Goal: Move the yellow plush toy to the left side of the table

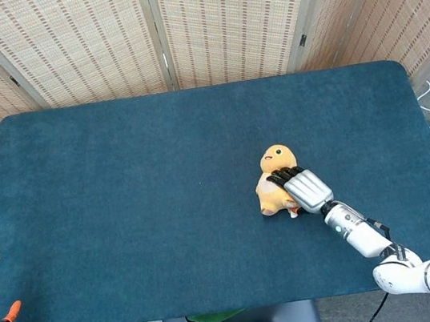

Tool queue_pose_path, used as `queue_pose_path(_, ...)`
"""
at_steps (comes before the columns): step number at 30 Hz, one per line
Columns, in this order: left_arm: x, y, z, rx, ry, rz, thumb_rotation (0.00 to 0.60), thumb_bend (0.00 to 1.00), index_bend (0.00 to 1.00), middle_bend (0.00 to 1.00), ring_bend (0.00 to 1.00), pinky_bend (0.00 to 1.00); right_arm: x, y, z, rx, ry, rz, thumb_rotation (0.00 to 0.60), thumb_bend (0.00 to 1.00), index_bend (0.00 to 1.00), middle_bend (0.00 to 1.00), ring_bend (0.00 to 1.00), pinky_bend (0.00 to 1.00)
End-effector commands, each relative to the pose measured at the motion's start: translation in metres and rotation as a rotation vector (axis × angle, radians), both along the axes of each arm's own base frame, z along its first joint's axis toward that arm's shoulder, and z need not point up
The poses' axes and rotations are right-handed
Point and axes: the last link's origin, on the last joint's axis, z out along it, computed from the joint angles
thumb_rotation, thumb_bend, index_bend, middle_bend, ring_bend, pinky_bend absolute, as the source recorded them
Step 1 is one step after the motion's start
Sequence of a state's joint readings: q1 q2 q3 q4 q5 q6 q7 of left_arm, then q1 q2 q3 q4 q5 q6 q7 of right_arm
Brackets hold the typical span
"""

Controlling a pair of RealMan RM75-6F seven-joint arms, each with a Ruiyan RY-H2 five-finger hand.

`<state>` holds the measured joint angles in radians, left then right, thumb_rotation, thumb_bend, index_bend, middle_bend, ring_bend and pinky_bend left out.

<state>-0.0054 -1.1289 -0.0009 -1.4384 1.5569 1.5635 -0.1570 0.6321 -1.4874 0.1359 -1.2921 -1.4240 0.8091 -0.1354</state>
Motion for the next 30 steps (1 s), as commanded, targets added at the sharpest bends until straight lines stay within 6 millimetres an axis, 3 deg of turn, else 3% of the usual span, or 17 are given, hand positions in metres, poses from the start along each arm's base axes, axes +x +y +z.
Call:
queue_pose_path(1,0.0,0.0,0.0,0.0,0.0,-0.001,0.6,0.28,0.0,0.0,0.0,0.12,0.014,0.003,-0.005,-0.033,-0.072,0.091,0.6,0.69,0.64,0.6,0.53,0.84)
queue_pose_path(4,0.0,0.0,0.0,-0.001,-0.003,0.0,0.6,0.28,0.0,0.0,0.0,0.12,0.032,0.005,-0.007,-0.058,-0.145,0.204,0.6,0.71,0.69,0.64,0.57,0.88)
queue_pose_path(10,0.0,0.001,0.001,-0.001,-0.009,-0.001,0.6,0.28,0.0,0.0,0.0,0.12,0.059,0.005,-0.014,-0.046,-0.225,0.307,0.6,0.71,0.7,0.64,0.58,0.89)
queue_pose_path(12,0.0,0.001,0.002,-0.001,-0.016,-0.004,0.6,0.28,0.0,0.0,0.0,0.12,0.108,0.009,-0.035,0.014,-0.296,0.418,0.6,0.71,0.7,0.64,0.58,0.89)
queue_pose_path(18,-0.004,0.002,0.004,0.0,-0.027,0.01,0.6,0.28,0.0,0.0,0.0,0.12,0.171,0.018,-0.083,0.106,-0.359,0.52,0.6,0.71,0.7,0.63,0.58,0.89)
queue_pose_path(24,-0.007,0.002,0.007,-0.003,-0.042,0.02,0.6,0.28,0.0,0.0,0.0,0.12,0.21,0.027,-0.126,0.171,-0.353,0.561,0.6,0.71,0.7,0.62,0.57,0.88)
queue_pose_path(30,-0.007,-0.001,0.009,-0.003,-0.055,0.011,0.6,0.28,0.0,0.0,0.0,0.12,0.221,0.027,-0.154,0.184,-0.276,0.567,0.6,0.7,0.7,0.58,0.52,0.8)
